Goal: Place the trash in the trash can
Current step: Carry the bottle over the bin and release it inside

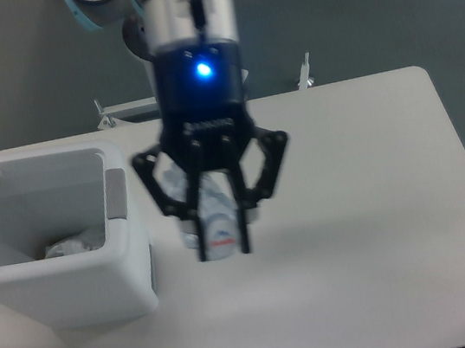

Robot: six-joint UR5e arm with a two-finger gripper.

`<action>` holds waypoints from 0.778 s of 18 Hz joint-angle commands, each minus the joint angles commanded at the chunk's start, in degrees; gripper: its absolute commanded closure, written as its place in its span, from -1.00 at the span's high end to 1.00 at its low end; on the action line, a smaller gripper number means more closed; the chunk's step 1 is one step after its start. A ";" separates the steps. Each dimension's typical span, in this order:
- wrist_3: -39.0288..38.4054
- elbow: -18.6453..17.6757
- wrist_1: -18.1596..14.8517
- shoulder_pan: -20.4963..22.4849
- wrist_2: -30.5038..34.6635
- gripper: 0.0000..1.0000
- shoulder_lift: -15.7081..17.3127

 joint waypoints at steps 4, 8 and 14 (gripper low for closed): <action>-1.24 -2.71 0.00 -5.97 0.35 -0.53 0.27; -1.06 -7.03 0.18 -9.24 0.53 -0.52 0.79; -0.97 -10.72 0.26 -11.53 0.53 -0.29 1.58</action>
